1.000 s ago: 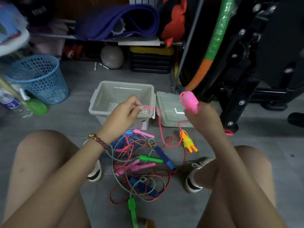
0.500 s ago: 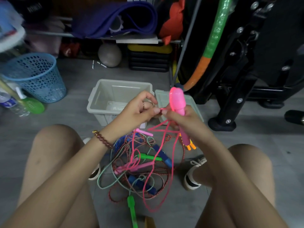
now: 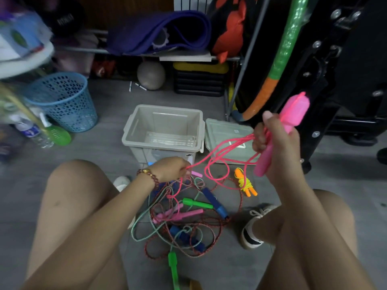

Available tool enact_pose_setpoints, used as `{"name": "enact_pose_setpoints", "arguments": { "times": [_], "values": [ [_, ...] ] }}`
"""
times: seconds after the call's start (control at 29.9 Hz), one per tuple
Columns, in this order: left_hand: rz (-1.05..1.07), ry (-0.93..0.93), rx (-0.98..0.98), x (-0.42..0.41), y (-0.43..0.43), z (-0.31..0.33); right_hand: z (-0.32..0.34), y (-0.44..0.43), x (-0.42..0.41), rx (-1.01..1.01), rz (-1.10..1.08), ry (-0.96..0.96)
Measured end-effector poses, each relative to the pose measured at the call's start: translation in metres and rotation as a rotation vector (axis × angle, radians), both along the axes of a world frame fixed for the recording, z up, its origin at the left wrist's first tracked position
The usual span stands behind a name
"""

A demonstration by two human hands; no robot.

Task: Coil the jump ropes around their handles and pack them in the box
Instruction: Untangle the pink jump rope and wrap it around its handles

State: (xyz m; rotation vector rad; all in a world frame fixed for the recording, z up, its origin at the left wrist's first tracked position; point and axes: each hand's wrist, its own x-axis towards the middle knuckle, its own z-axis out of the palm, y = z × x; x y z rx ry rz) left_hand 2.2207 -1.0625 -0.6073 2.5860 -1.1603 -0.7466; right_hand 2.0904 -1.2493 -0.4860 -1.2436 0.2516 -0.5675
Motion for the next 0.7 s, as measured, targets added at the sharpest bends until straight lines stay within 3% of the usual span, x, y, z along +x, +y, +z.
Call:
{"name": "enact_pose_setpoints", "arguments": {
  "times": [0.13, 0.2, 0.27, 0.4, 0.53, 0.6, 0.7],
  "values": [
    [0.324, 0.010, -0.462, 0.005, 0.003, 0.028, -0.005, -0.011, 0.008, -0.577, -0.255, 0.246],
    [0.438, 0.107, -0.779, 0.003, 0.003, 0.049, -0.009, -0.014, 0.008, -0.925, -0.234, 0.449],
    [0.420, 0.171, -0.963, -0.002, 0.004, 0.068, -0.009, -0.008, 0.008, -1.121, -0.130, 0.550],
    [0.222, 0.311, -0.997, -0.022, 0.001, 0.083, -0.017, 0.014, 0.014, -1.056, 0.229, 0.535],
    [0.226, 0.436, -1.101, -0.030, -0.010, 0.083, -0.022, 0.033, 0.012, -0.669, 0.540, 0.396],
    [0.253, 0.430, -1.147, -0.029, -0.009, 0.086, -0.022, 0.037, 0.011, -0.597, 0.561, 0.368],
    [0.224, 0.515, -1.072, -0.024, -0.001, 0.084, -0.016, 0.037, 0.011, -0.513, 0.406, 0.305]
  ]
}}
